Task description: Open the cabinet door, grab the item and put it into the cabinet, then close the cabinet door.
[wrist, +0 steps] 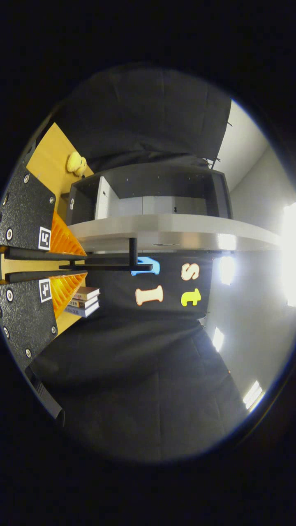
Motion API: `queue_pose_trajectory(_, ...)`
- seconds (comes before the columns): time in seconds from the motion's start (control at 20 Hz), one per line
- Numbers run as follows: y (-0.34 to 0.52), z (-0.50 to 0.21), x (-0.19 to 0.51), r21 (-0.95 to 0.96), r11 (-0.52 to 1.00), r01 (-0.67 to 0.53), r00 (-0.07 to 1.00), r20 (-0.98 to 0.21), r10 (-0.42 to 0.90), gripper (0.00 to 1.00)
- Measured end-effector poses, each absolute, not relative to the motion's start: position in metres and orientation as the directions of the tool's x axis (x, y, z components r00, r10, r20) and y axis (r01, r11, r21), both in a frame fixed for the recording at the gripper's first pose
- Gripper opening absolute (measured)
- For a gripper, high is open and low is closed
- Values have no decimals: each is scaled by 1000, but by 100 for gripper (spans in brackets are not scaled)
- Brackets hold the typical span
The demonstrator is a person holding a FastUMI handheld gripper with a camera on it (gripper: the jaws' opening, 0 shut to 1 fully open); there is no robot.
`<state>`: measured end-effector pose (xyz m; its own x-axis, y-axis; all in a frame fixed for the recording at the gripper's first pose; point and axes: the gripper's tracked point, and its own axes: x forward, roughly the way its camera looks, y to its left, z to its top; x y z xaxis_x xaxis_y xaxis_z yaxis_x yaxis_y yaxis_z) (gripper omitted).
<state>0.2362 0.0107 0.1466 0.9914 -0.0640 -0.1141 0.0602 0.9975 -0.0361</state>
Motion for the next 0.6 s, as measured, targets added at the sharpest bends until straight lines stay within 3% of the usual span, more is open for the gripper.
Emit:
queue_pose_trajectory(0.2,18,152,233,-5,999,42,996,-74,-43,6)
queue_pose_trajectory(0.3,22,159,239,4,999,37,999,-17,-37,18)
queue_pose_trajectory(0.4,32,165,240,-1,1000,16,999,36,-16,35)
queue_pose_trajectory(0.6,42,176,251,-16,1000,-2,991,133,4,95)
